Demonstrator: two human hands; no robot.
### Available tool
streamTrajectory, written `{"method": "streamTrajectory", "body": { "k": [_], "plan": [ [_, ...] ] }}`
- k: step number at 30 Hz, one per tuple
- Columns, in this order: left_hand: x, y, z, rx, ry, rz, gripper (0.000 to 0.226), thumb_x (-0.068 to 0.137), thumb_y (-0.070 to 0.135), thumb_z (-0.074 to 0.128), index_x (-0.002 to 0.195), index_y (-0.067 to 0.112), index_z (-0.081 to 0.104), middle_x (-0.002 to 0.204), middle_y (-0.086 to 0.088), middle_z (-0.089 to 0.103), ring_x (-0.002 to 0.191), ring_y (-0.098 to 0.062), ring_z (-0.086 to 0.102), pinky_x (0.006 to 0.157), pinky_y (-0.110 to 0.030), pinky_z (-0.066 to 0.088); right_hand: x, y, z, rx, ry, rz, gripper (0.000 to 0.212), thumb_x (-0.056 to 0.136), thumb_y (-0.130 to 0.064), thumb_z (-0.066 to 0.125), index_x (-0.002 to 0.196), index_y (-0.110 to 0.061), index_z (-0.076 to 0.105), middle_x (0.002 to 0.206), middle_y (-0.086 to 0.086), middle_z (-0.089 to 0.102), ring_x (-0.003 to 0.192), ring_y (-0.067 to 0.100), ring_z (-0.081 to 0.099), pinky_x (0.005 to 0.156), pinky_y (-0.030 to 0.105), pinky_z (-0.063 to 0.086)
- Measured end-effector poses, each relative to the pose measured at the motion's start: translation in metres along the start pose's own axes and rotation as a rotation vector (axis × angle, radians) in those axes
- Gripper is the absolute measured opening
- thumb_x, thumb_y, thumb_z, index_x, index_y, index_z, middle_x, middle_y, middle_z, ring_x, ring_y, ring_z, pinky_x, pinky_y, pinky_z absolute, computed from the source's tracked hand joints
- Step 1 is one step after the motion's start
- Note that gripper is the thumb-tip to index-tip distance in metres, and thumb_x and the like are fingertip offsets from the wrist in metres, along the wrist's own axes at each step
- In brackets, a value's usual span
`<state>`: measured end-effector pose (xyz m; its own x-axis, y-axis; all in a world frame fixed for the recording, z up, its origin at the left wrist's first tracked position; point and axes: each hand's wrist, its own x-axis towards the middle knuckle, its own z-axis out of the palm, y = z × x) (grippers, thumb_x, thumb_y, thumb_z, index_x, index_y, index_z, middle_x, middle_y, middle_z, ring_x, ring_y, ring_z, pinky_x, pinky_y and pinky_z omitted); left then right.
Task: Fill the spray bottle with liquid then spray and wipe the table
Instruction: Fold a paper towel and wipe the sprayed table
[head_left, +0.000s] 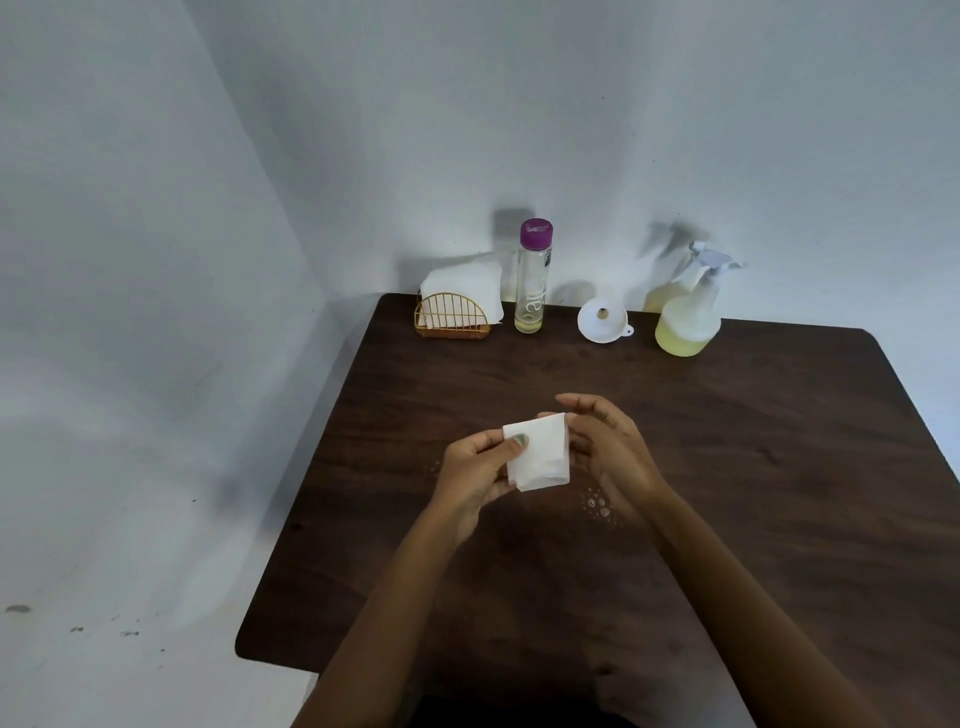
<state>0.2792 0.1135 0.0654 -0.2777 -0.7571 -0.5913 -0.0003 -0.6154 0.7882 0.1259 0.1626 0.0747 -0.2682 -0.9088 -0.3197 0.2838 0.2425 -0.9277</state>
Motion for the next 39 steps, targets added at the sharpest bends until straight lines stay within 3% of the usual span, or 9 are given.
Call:
{"method": "streamTrajectory", "body": {
  "k": [4,7,11,15,20,28,31,36,39],
  "plan": [
    [0.004,-0.005,-0.003,0.026,-0.006,0.021,0.031,0.084,0.015,0.071,0.113,0.008,0.066,0.109,-0.009,0.071,0.100,-0.023,0.068,0.078,-0.035,0.060,-0.005,0.004,0.004,0.174,-0.116,0.233,0.037,0.085,-0.027,0.061,0.116,-0.008,0.060,0.107,0.011,0.068,0.099,0.028,0.065,0.087,0.046,0.054],
    [0.004,-0.010,-0.003,0.119,0.008,0.079,0.022,0.087,0.015,0.068,0.109,0.011,0.068,0.102,-0.006,0.072,0.093,-0.018,0.070,0.076,-0.032,0.060,-0.007,0.013,0.014,0.187,-0.136,0.265,0.028,0.083,-0.018,0.064,0.107,-0.003,0.066,0.097,0.013,0.073,0.088,0.025,0.070,0.074,0.038,0.060],
    [0.010,-0.022,-0.006,0.111,0.093,0.101,0.012,0.090,0.014,0.063,0.102,0.014,0.067,0.100,-0.006,0.072,0.089,-0.015,0.069,0.069,-0.025,0.058,0.006,0.029,0.018,0.122,0.038,0.330,0.019,0.087,-0.005,0.061,0.105,0.002,0.063,0.093,0.015,0.070,0.082,0.024,0.070,0.067,0.035,0.060],
    [0.022,-0.043,-0.038,0.204,0.320,0.168,0.021,0.095,0.025,0.055,0.114,0.023,0.065,0.115,0.002,0.066,0.104,-0.013,0.062,0.087,-0.027,0.049,0.041,0.041,0.012,-0.047,0.368,0.215,0.020,0.090,-0.002,0.059,0.106,0.008,0.063,0.096,0.021,0.066,0.071,0.020,0.063,0.056,0.026,0.057],
    [0.023,-0.075,-0.095,0.299,0.592,0.148,0.043,0.100,0.033,0.044,0.138,0.015,0.047,0.140,-0.006,0.050,0.127,-0.020,0.047,0.101,-0.032,0.037,0.107,0.054,-0.003,-0.734,0.651,-0.092,0.033,0.093,-0.002,0.047,0.122,-0.005,0.062,0.122,0.015,0.065,0.111,0.027,0.060,0.101,0.036,0.044],
    [0.010,-0.107,-0.126,0.213,0.701,0.167,0.047,0.103,0.030,0.033,0.145,0.010,0.035,0.150,-0.008,0.039,0.139,-0.021,0.035,0.105,-0.022,0.023,0.161,0.112,0.065,-1.334,0.106,-0.188,0.062,0.090,0.003,0.044,0.148,0.000,0.019,0.156,0.019,0.017,0.146,0.029,0.011,0.120,0.034,0.005],
    [0.010,-0.110,-0.126,0.194,0.730,0.181,0.047,0.104,0.028,0.031,0.146,0.009,0.034,0.151,-0.008,0.037,0.139,-0.018,0.033,0.107,-0.020,0.021,0.135,0.126,0.121,-1.223,-0.201,-0.237,0.046,0.098,-0.002,0.034,0.143,0.007,0.028,0.152,0.024,0.024,0.143,0.034,0.019,0.116,0.016,0.002],
    [0.014,-0.115,-0.127,0.096,0.732,0.181,0.054,0.101,0.045,0.029,0.148,0.019,0.030,0.153,-0.005,0.035,0.141,-0.018,0.033,0.118,-0.037,0.023,0.068,0.169,0.162,-1.249,-0.941,-0.436,0.046,0.100,-0.010,0.039,0.144,0.000,0.031,0.153,0.021,0.026,0.144,0.031,0.018,0.118,0.035,0.007],
    [0.014,-0.114,-0.124,0.097,0.726,0.174,0.052,0.103,0.037,0.026,0.150,0.015,0.025,0.155,-0.007,0.031,0.142,-0.018,0.030,0.115,-0.029,0.022,0.070,0.177,0.133,-1.290,-1.176,-0.698,0.045,0.095,-0.005,0.039,0.139,0.001,0.039,0.149,0.021,0.035,0.142,0.033,0.027,0.119,0.040,0.008]
  ]
}}
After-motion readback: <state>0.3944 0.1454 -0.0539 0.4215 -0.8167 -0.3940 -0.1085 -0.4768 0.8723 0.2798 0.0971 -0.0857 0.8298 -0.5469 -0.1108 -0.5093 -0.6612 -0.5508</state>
